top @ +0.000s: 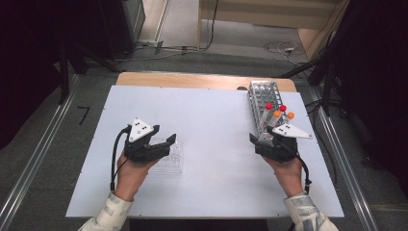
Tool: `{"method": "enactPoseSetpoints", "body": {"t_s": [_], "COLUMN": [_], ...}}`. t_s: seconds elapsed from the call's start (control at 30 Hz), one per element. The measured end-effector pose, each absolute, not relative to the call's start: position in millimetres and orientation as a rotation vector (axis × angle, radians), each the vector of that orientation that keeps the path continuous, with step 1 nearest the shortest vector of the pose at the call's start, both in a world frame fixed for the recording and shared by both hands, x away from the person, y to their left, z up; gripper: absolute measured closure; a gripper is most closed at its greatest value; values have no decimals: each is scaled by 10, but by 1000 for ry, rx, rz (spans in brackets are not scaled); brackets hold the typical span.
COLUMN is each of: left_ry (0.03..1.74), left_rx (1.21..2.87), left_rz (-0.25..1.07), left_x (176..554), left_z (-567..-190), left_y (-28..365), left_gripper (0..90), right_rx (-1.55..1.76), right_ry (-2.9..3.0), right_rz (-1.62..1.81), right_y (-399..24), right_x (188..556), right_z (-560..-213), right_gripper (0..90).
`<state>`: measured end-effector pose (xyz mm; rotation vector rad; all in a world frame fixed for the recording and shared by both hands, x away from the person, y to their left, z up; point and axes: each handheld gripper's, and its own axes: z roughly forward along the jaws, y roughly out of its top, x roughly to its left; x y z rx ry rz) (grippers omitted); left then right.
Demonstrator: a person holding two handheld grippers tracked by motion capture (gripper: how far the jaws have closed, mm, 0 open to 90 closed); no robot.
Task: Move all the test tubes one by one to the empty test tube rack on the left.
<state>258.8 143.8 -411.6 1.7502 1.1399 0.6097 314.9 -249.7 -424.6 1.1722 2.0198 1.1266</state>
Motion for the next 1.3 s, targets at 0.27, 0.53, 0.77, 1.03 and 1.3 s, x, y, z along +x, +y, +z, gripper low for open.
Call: {"method": "enactPoseSetpoints", "body": {"t_s": [0.27, 0.53, 0.77, 1.03, 1.3], "left_ry": [1141, 1140, 1134, 1135, 1131], "left_rx": [1739, 1737, 1740, 1742, 1738], "left_rz": [619, 614, 615, 616, 615], "left_x": [2577, 2570, 2561, 2563, 2560], "left_z": [-4090, -4087, -4082, -4087, -4084], "left_y": [1446, 1438, 1441, 1429, 1436], "left_gripper": [314, 316, 334, 335, 337], "right_rx": [1280, 1322, 1351, 1344, 1342], "right_ry": [1926, 1897, 1886, 1894, 1887], "right_rz": [1058, 1052, 1046, 1042, 1054], "right_y": [-2836, -2903, -2880, -2844, -2849], "right_x": [3401, 3601, 3714, 3771, 3760], "right_z": [-4275, -4309, -4393, -4447, -4404], "right_gripper": [307, 449, 617, 701, 716]}}
